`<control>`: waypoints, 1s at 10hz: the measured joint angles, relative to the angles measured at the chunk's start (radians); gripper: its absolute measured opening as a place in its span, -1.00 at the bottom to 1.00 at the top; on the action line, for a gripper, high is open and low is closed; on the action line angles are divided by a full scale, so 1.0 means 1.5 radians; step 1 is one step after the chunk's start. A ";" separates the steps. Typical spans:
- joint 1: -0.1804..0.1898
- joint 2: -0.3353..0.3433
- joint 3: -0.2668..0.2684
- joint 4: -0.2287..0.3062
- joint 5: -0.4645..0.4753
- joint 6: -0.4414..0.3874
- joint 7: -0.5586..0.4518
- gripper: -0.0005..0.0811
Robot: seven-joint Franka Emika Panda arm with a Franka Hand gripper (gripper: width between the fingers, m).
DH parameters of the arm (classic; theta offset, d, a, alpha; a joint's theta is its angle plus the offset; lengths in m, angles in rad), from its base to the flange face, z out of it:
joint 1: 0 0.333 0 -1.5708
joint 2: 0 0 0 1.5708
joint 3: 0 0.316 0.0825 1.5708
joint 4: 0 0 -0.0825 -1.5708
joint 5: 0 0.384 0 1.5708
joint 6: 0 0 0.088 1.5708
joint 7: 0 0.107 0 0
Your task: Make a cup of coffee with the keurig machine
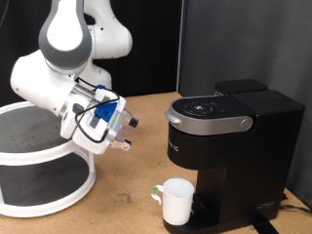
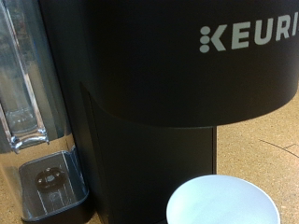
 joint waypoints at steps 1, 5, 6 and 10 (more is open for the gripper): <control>0.000 0.002 0.001 0.000 0.000 0.000 0.002 0.99; 0.000 -0.029 0.000 0.021 0.001 -0.078 -0.023 0.99; 0.000 -0.049 0.000 0.024 0.003 -0.093 -0.032 0.99; 0.000 -0.131 0.000 0.039 0.003 -0.119 -0.060 0.99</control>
